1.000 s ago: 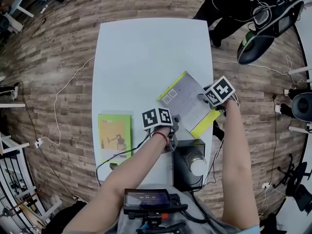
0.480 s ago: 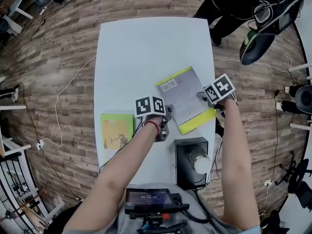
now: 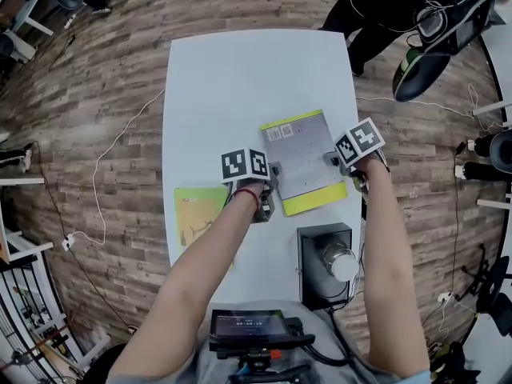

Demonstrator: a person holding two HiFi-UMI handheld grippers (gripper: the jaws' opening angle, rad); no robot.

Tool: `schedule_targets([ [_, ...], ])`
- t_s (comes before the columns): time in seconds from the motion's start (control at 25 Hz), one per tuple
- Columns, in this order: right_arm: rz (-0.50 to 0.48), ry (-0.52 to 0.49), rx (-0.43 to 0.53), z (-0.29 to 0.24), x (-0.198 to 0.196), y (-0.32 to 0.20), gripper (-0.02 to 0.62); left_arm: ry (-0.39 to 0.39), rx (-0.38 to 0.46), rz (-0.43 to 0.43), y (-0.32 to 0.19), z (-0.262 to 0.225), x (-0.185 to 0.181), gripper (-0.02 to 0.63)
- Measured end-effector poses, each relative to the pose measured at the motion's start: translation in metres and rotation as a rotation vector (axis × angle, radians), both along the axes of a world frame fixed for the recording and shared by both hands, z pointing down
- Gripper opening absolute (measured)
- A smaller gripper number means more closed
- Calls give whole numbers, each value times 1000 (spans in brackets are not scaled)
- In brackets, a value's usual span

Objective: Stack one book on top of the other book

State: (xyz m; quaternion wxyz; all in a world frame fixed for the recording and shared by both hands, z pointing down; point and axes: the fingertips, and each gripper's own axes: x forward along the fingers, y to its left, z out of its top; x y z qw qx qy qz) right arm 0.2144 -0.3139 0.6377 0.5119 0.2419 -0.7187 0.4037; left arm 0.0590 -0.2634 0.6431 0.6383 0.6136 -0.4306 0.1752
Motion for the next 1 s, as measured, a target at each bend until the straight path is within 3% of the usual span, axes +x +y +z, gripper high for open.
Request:
schedule_targets([
  [0.56,106,-62,-47,-2,-53,24,176,-42,68,79,-24,-4,-64,97],
  [1.0,269,-127,-2,-3,-69,15,176,-30,104,109,-36,-5,-79,97],
])
